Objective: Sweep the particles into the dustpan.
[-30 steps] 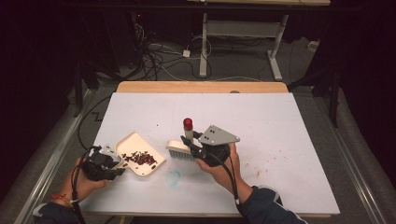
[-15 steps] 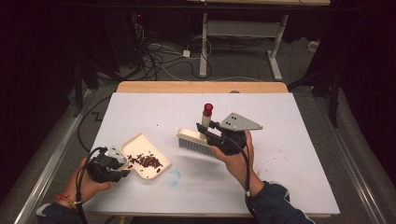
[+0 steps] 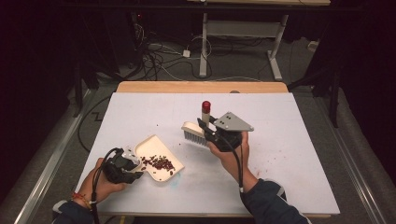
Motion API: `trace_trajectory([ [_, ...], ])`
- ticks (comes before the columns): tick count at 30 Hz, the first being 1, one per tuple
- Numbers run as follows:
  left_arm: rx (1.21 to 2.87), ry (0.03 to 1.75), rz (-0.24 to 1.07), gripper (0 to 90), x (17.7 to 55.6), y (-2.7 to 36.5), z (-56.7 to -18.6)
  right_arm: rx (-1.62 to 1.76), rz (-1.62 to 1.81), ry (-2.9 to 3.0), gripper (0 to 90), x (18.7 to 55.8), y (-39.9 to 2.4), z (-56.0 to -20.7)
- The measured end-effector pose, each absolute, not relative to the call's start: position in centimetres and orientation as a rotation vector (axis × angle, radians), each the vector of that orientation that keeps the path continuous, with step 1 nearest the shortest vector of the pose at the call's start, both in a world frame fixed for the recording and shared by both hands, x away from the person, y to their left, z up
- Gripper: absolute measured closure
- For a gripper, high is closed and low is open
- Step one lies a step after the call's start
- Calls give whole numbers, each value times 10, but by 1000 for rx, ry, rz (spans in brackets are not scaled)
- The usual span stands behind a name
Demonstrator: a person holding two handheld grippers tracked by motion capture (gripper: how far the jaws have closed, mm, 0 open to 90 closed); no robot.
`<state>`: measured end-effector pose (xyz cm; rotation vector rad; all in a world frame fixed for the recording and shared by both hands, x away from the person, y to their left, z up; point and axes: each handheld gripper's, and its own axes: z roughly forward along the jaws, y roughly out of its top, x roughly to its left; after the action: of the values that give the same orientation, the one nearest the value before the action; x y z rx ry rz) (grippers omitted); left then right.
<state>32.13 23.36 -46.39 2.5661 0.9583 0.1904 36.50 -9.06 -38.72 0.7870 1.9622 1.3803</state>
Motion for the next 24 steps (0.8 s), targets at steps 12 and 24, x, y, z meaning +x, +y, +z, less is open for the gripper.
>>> trace_trajectory([
  [12, 2526, 1066, 189, 639, 317, 214, -466, 708, 1317, 2004, 698, 358, -55, -408],
  [24, 2468, 1146, 174, 639, 317, 210, -467, 663, 1342, 2100, 697, 335, -45, -405],
])
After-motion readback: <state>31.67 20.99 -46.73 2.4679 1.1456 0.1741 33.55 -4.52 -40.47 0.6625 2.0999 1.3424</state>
